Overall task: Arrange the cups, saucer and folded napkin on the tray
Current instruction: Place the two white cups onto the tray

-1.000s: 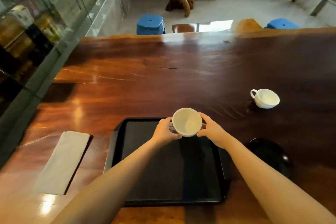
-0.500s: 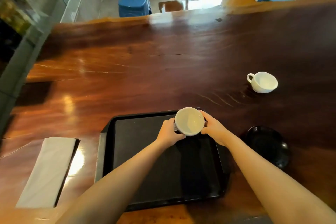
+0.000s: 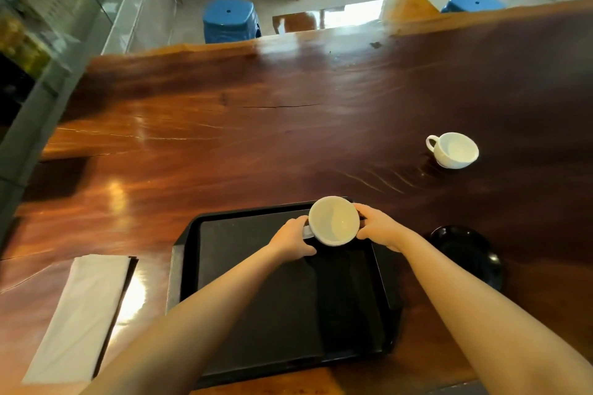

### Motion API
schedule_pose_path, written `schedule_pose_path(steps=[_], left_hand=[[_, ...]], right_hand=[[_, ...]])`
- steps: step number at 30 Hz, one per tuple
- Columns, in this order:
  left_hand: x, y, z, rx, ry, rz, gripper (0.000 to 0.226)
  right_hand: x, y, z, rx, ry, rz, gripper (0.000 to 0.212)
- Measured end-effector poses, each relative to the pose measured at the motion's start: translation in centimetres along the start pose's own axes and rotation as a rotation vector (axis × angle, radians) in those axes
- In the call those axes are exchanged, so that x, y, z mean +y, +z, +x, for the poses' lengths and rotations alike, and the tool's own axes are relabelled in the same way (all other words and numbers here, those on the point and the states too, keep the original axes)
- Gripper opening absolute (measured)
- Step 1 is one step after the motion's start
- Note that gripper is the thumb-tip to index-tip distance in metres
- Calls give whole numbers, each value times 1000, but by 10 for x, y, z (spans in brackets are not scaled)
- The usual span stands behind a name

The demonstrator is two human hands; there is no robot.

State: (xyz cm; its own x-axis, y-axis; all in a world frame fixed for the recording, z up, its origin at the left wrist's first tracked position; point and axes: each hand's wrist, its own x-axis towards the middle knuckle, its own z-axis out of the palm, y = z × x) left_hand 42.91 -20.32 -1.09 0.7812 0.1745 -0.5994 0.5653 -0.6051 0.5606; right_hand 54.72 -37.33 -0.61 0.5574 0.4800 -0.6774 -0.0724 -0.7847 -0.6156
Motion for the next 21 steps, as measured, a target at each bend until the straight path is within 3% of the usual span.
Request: schedule_pose_path(steps=[4, 7, 12, 21], left_hand=[[6, -25, -3, -144, -36, 199, 86], [15, -55, -10, -227, -76, 388, 78], [39, -110, -19, -331, -88, 542, 56], [113, -154, -27, -334, 64, 651, 56]], right_hand=[[-15, -15, -6, -29, 101, -96, 63], [-28, -35, -19, -78, 170, -174, 48], [-56, -68, -43, -166, 260, -301, 49], [-95, -123, -79, -131, 337, -389, 55]])
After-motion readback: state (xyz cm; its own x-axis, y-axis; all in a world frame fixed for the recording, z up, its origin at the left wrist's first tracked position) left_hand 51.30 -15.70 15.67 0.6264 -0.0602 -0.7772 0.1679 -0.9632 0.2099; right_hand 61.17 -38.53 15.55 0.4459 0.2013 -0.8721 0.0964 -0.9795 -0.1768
